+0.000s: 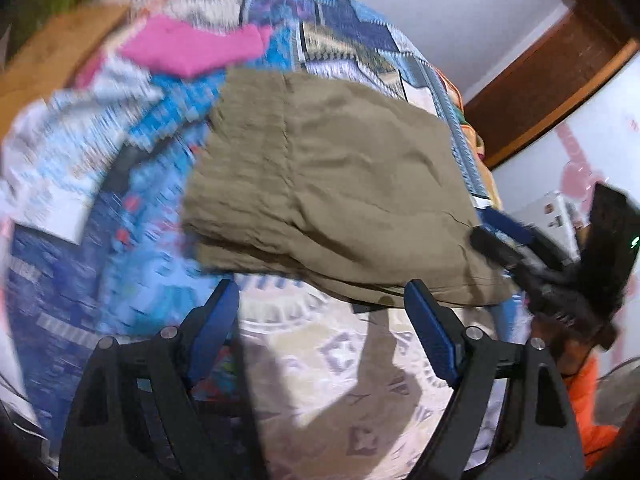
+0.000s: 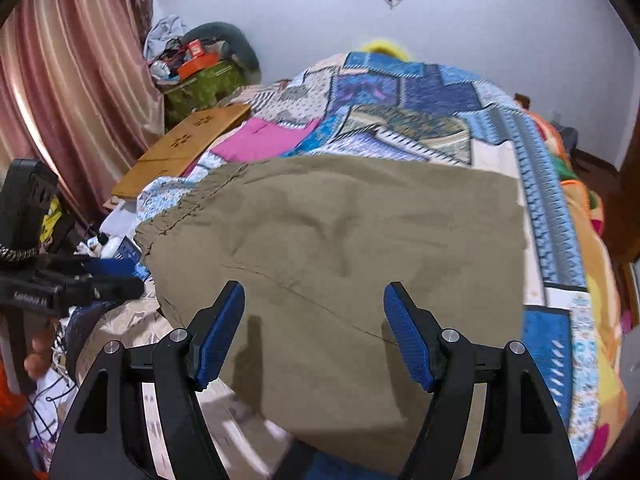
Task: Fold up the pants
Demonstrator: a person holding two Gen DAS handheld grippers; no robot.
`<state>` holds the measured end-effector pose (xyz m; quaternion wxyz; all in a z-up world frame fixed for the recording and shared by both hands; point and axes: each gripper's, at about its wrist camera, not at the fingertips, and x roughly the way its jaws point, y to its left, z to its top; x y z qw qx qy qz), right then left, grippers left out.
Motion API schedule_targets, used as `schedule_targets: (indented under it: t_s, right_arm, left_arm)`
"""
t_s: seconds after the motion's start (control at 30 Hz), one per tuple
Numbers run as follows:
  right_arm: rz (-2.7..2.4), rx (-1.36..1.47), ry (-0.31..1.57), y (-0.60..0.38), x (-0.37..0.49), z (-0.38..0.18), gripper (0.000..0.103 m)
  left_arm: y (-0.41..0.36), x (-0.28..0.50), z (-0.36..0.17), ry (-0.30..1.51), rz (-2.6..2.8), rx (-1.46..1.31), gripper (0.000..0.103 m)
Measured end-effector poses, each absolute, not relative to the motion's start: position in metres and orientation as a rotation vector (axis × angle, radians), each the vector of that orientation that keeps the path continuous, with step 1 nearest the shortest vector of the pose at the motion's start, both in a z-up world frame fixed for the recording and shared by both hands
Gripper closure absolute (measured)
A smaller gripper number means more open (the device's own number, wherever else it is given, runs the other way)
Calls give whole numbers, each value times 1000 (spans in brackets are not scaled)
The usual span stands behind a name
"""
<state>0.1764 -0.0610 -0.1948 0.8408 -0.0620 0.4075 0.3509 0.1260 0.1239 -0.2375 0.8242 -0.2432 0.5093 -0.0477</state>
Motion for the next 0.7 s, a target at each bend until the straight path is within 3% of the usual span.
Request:
schedule_targets:
  t_s: [0.17,0.33,0.4,0.47,0.57,0.7]
  right_arm:
    - [754,-171,942,-48,175,-222,34]
    - [793,-191,937,-52,172,-223,34]
    - [803,-185,939,-53,173,-223,34]
    - [811,-183,933,-53,172,-224,34]
    - [816,-164,931,-55,172,-225,34]
    - [814,-153,929,-56,173,-224,34]
  left_arm:
    - [132,136,-243,1049,-121,-646,7]
    - [150,150,-248,1035,-118,-773,8]
    - [155,156,-250,1030,-82,-793,19]
    - [158,160,-251,1031,-40,-775,47]
    - [162,160,-253,1025,-7,-767,59]
    - [158,154,-248,1012,60,-672,64]
